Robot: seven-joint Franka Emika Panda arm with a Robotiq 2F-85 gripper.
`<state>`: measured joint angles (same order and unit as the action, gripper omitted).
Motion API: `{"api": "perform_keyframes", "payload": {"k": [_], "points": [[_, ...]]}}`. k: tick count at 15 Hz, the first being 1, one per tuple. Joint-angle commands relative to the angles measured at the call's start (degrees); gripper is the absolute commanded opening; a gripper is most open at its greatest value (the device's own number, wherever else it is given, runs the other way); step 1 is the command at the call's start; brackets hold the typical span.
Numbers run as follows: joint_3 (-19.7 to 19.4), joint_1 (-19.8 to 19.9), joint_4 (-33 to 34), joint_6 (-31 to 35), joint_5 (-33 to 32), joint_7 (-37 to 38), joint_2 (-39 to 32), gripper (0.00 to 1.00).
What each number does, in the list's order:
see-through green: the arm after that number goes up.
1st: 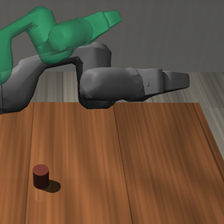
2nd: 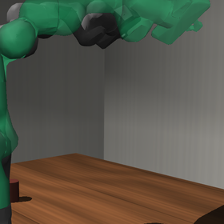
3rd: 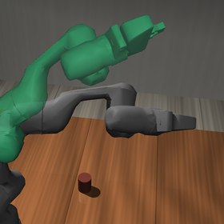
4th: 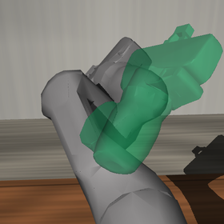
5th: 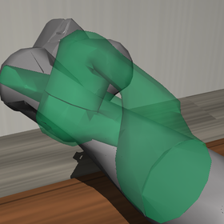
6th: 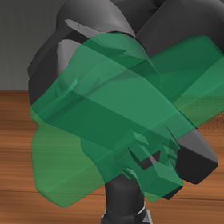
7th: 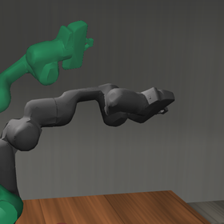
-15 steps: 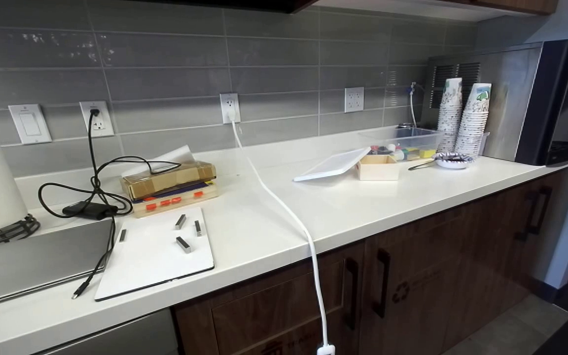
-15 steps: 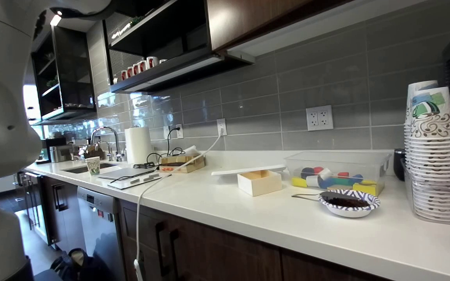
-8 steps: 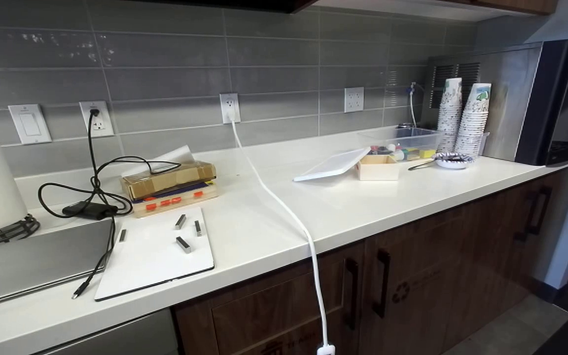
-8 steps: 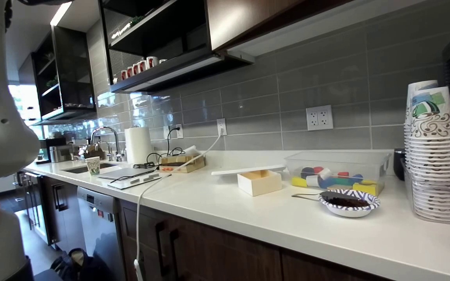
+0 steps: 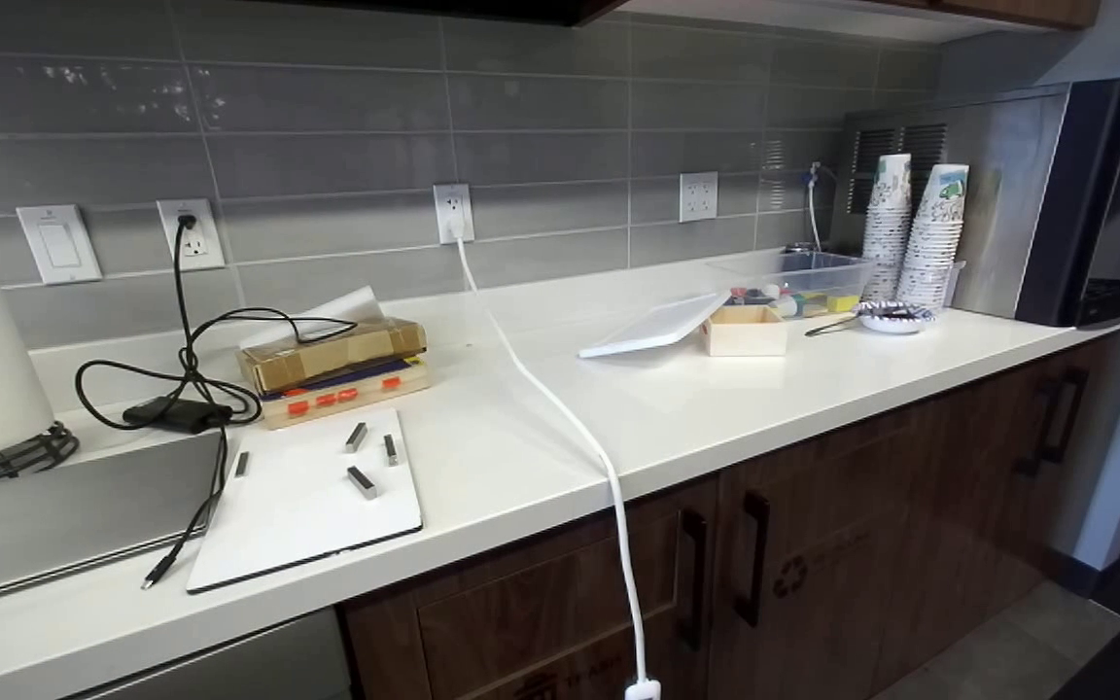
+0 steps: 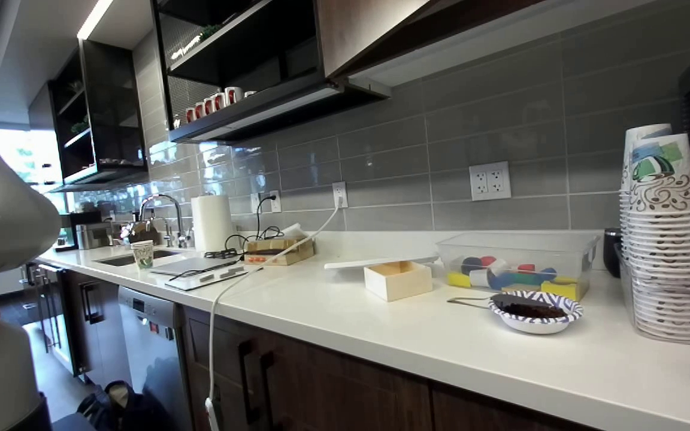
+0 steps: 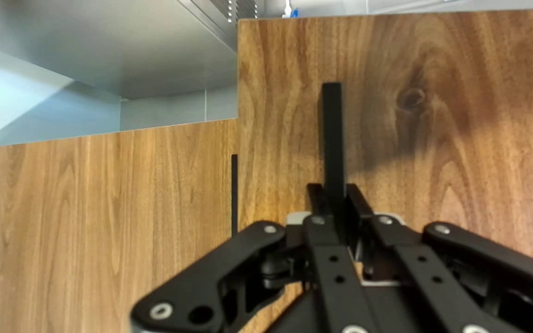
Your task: Partially open the cupboard's left door, then close it
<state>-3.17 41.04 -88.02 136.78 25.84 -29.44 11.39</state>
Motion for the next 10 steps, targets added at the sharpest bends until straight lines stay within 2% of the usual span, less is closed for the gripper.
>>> {"api": "perform_keyframes", "payload": {"k": [1, 5, 10], "points": [[-5.9, -8.1, -14.0, 5.7, -5.5, 4.7, 12.6, 0.03], [-8.3, -13.4, -24.6, 8.4, -16.0, 11.9, 23.6, 0.03], [-8.4, -15.0, -29.8, 7.7, -25.2, 19.8, 30.9, 0.03]]}}
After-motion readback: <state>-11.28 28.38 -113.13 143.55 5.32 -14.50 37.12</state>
